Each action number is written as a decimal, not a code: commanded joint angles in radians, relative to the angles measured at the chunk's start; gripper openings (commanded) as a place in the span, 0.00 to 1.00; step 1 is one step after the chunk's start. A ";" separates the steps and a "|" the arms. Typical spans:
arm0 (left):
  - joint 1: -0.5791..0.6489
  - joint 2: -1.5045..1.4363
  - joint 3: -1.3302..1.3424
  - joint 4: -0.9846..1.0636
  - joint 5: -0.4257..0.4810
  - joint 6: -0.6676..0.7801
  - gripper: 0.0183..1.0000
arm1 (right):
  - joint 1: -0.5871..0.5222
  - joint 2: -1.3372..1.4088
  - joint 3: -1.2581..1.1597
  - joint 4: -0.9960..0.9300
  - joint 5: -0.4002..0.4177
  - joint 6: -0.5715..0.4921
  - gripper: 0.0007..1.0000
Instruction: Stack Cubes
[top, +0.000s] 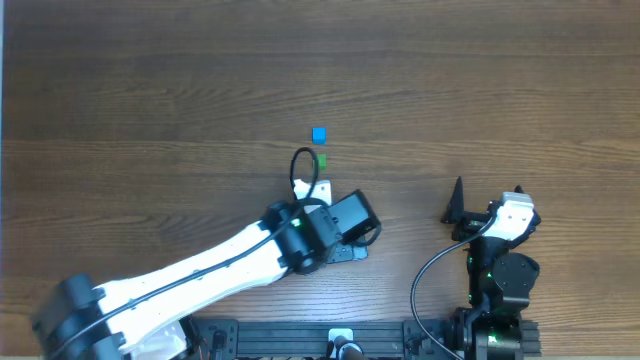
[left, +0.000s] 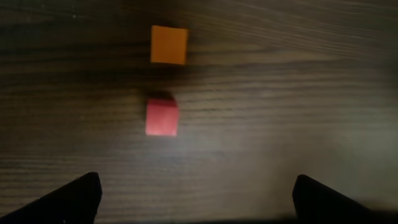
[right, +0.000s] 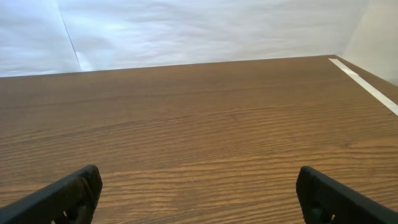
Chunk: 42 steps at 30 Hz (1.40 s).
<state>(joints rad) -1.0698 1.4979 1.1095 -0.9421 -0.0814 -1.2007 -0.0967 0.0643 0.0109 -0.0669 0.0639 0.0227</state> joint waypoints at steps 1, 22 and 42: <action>-0.002 0.096 -0.014 0.019 -0.033 -0.042 0.99 | 0.004 -0.003 -0.005 -0.001 0.008 -0.002 0.99; 0.026 0.198 -0.179 0.223 -0.027 -0.042 0.96 | 0.004 -0.003 -0.005 -0.001 0.008 -0.002 0.99; 0.044 0.230 -0.179 0.262 -0.021 0.081 0.84 | 0.004 -0.003 -0.005 -0.001 0.008 -0.002 0.99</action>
<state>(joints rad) -1.0264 1.7134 0.9375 -0.6903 -0.1036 -1.1847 -0.0967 0.0643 0.0109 -0.0669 0.0639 0.0223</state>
